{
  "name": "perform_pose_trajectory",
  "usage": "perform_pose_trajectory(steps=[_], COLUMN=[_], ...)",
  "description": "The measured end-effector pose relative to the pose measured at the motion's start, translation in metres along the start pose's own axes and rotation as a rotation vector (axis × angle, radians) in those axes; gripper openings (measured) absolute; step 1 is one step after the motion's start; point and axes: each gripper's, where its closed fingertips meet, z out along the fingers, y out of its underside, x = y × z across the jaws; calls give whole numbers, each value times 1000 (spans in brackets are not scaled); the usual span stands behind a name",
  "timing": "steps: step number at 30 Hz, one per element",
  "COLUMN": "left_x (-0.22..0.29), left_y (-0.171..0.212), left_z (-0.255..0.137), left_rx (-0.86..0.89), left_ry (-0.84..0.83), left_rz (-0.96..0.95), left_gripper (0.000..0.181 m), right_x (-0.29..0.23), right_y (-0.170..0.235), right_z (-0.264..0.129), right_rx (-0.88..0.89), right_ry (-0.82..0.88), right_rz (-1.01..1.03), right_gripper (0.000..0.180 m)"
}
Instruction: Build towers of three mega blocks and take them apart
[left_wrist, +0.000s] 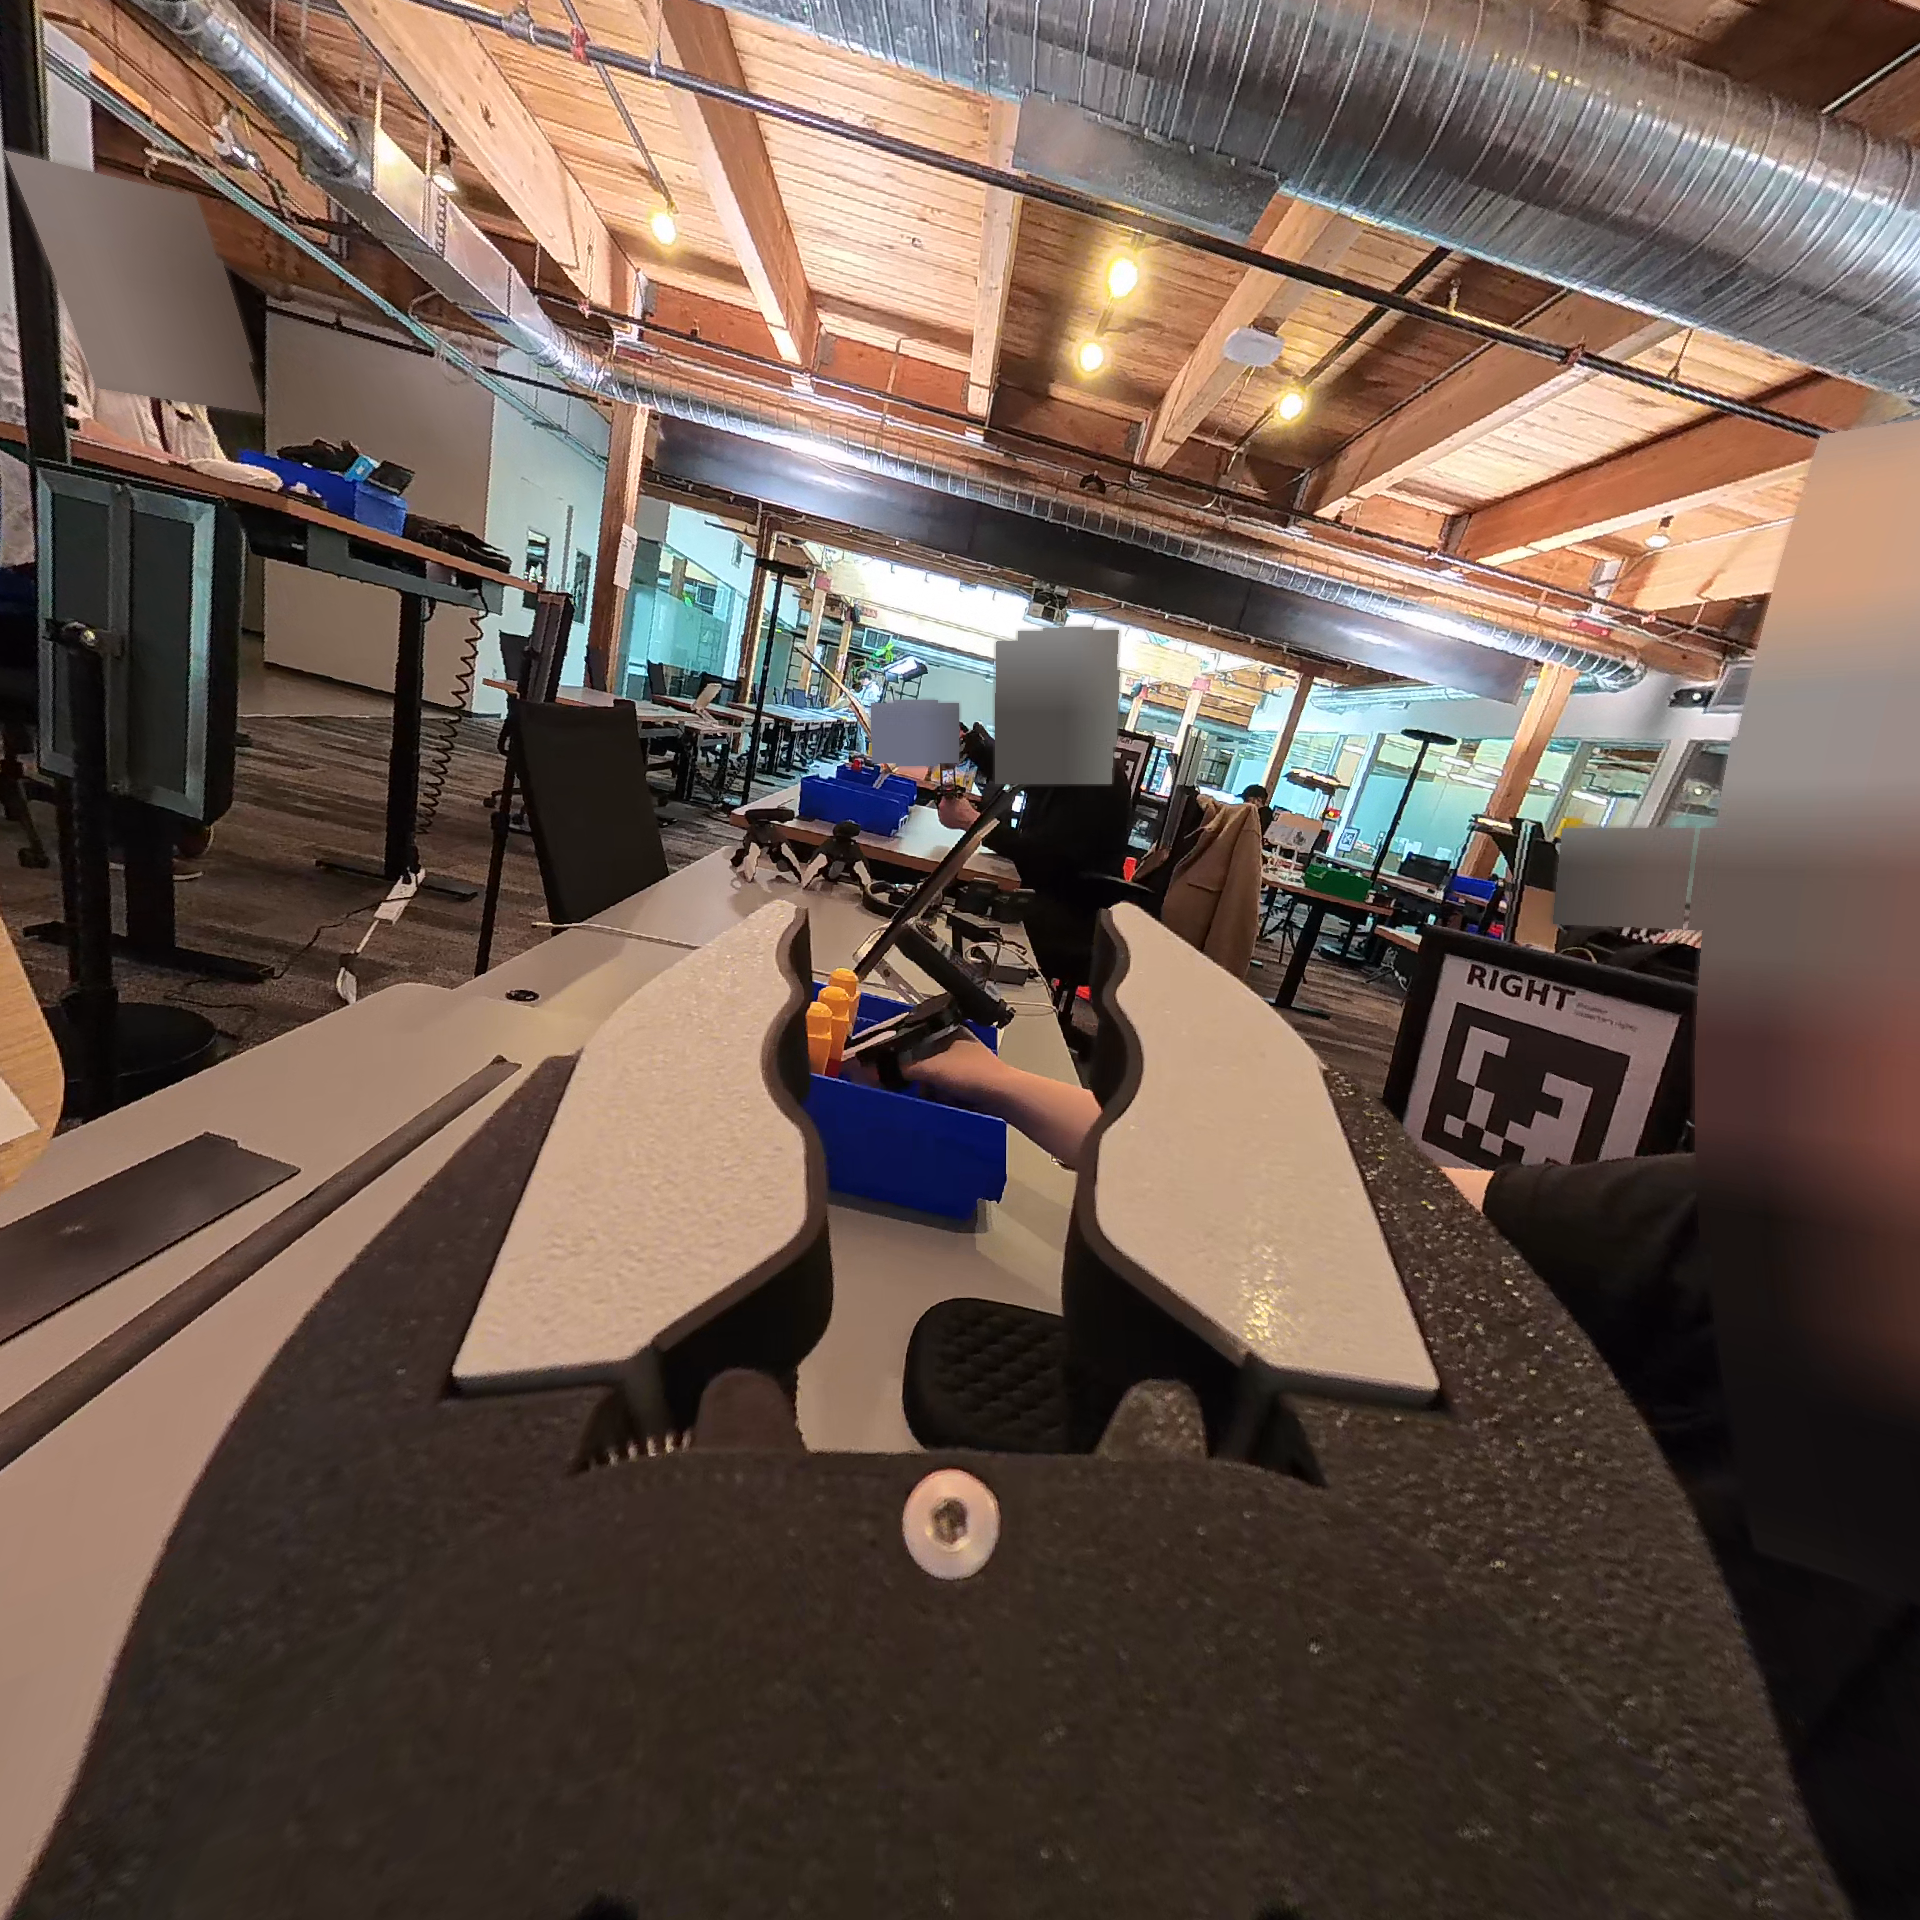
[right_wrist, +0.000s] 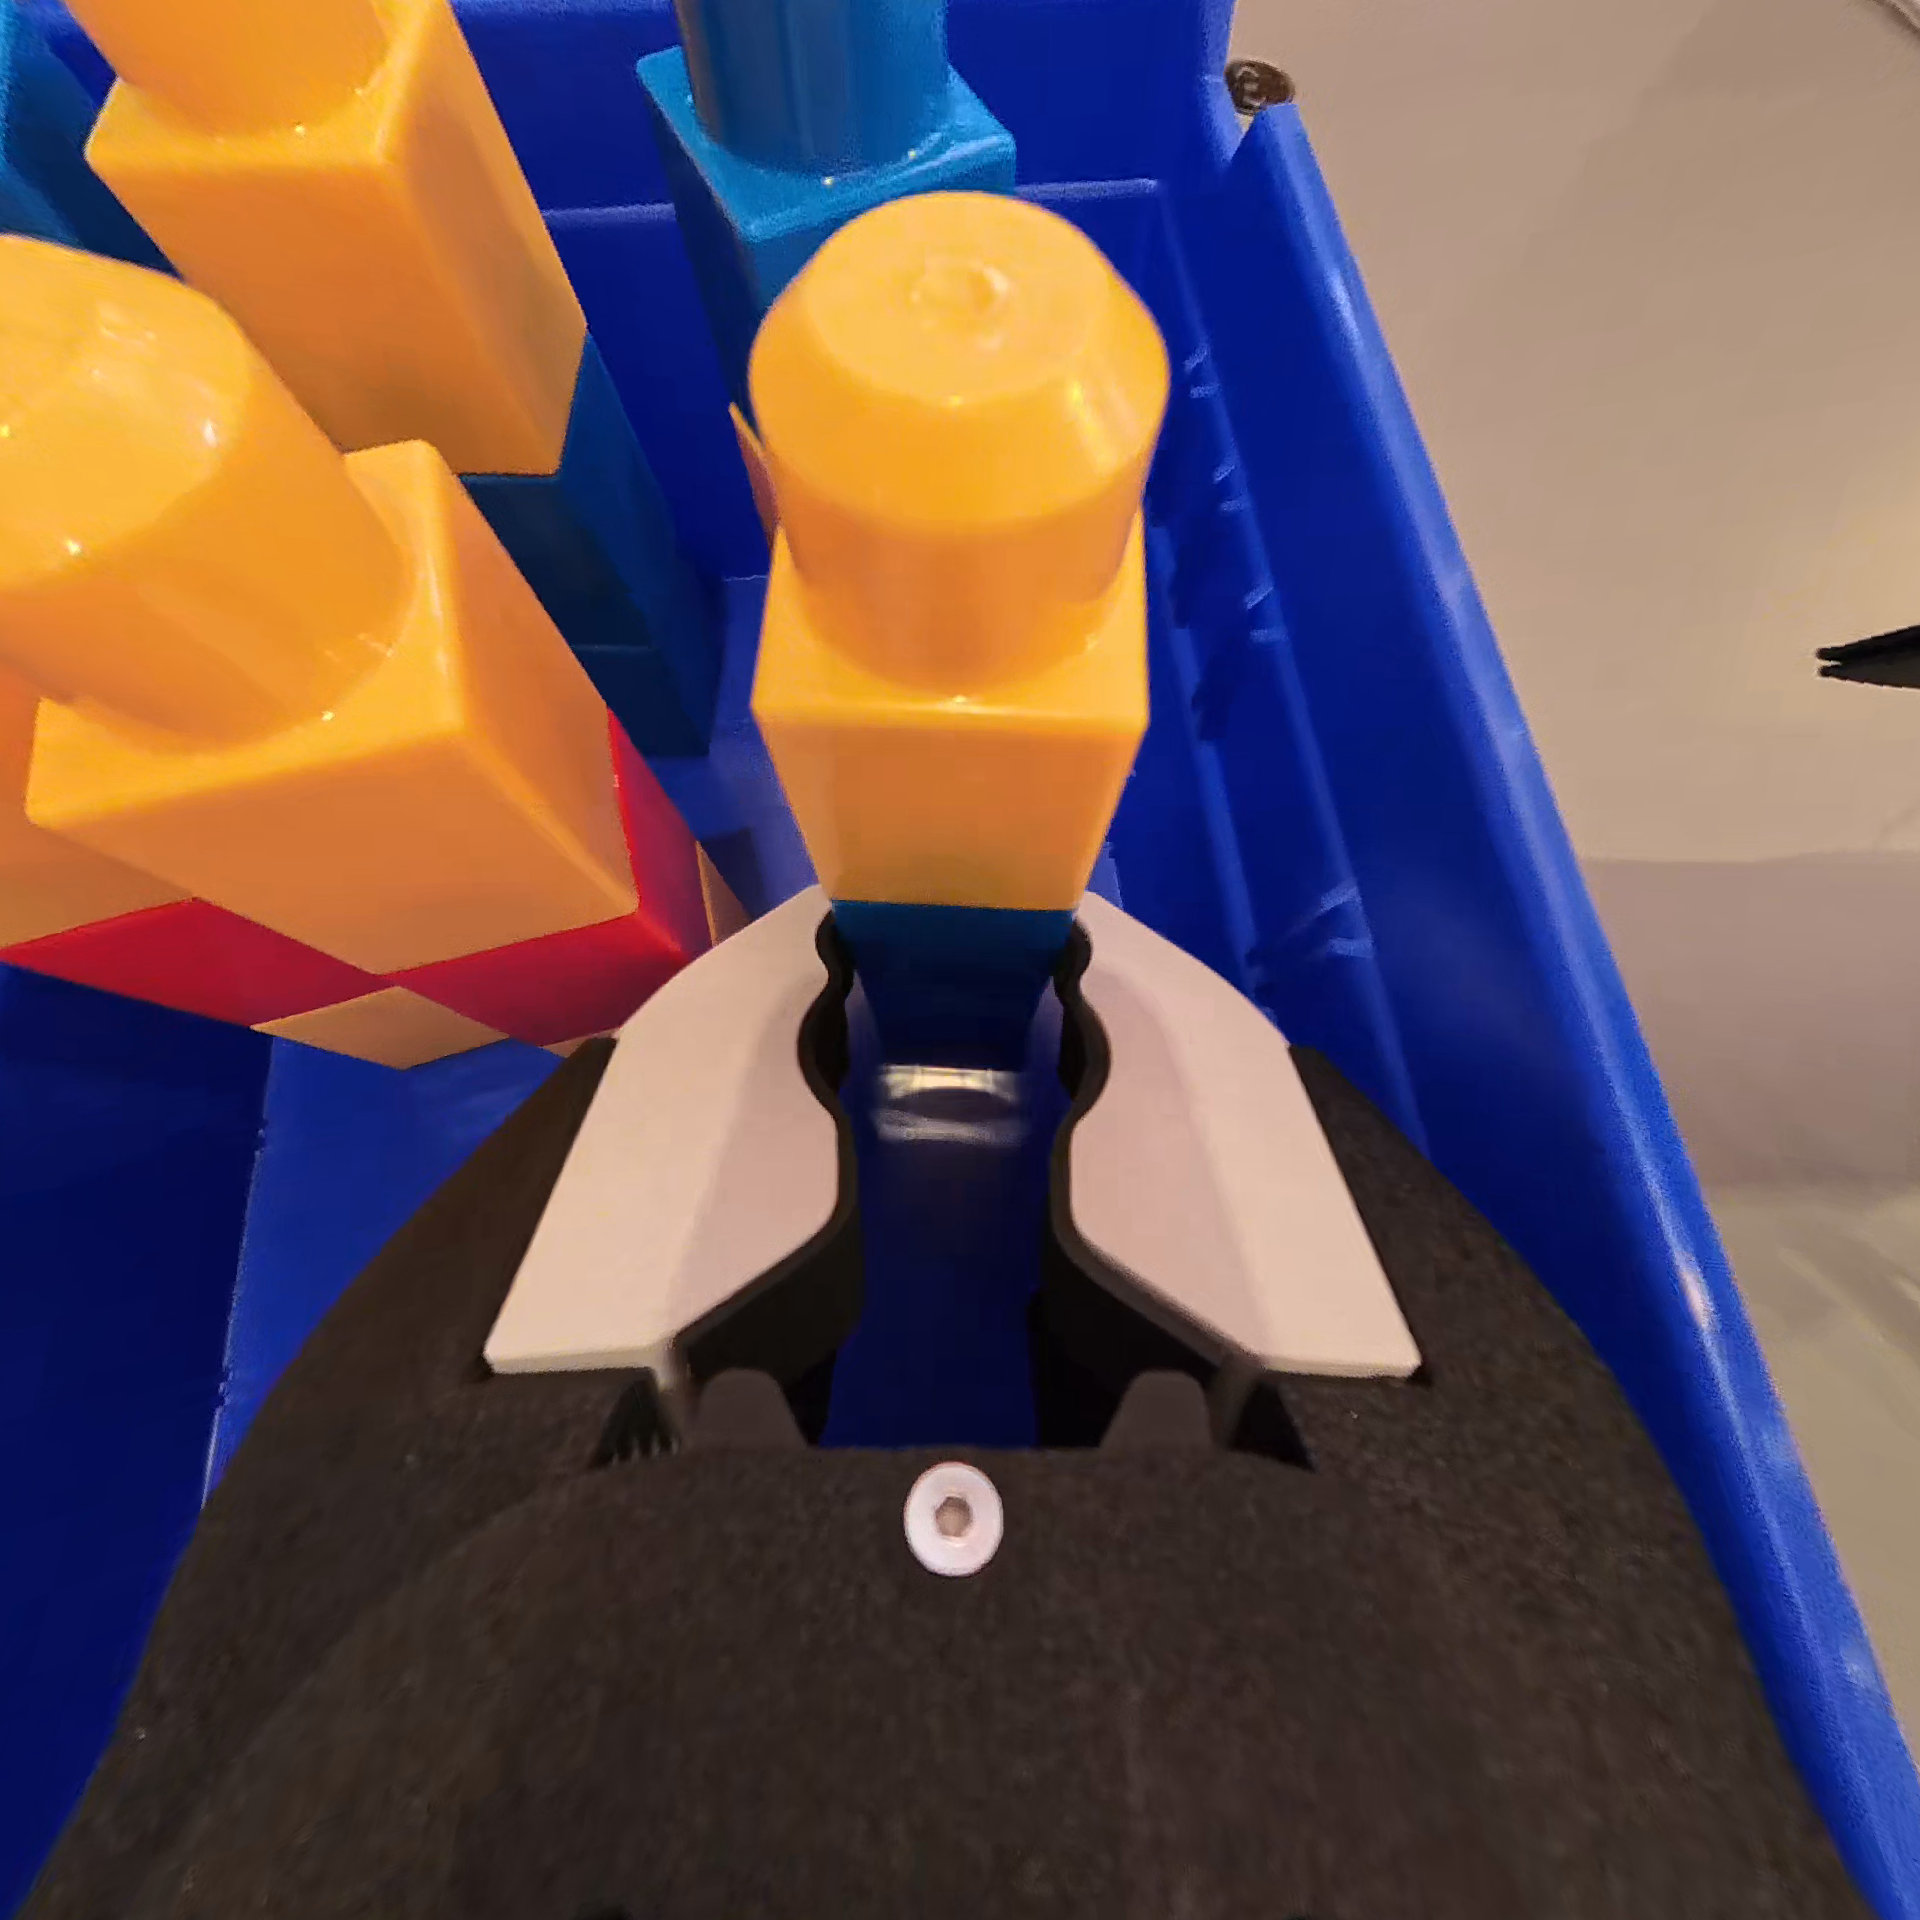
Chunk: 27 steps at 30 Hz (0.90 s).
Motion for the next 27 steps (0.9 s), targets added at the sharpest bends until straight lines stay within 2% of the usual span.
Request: perform_pose_trajectory(steps=[3, 7, 14, 20, 24, 27], left_x=[0, 0, 10, -1, -32, -49], left_y=[-1, -2, -11, -3, 9, 11], left_z=[0, 0, -4, -18, -53, -68], left_rx=[2, 5, 13, -177, -309, -304], left_ry=[1, 0, -12, -126, -227, -248], left_rz=[-3, -5, 7, 87, 196, 231], left_gripper=[51, 51, 51, 51, 51, 50], right_x=[1, 5, 6, 13, 15, 8], right_y=[1, 0, -6, -9, -24, -38], right_z=[0, -4, -28, -50, -78, -108], right_rx=[-14, -39, -59, -52, 60, 183], right_ry=[13, 54, 146, 205, 242, 243], right_rz=[-6, -6, -156, -246, -240, -209], right_gripper=[39, 52, 68, 77, 77, 75])
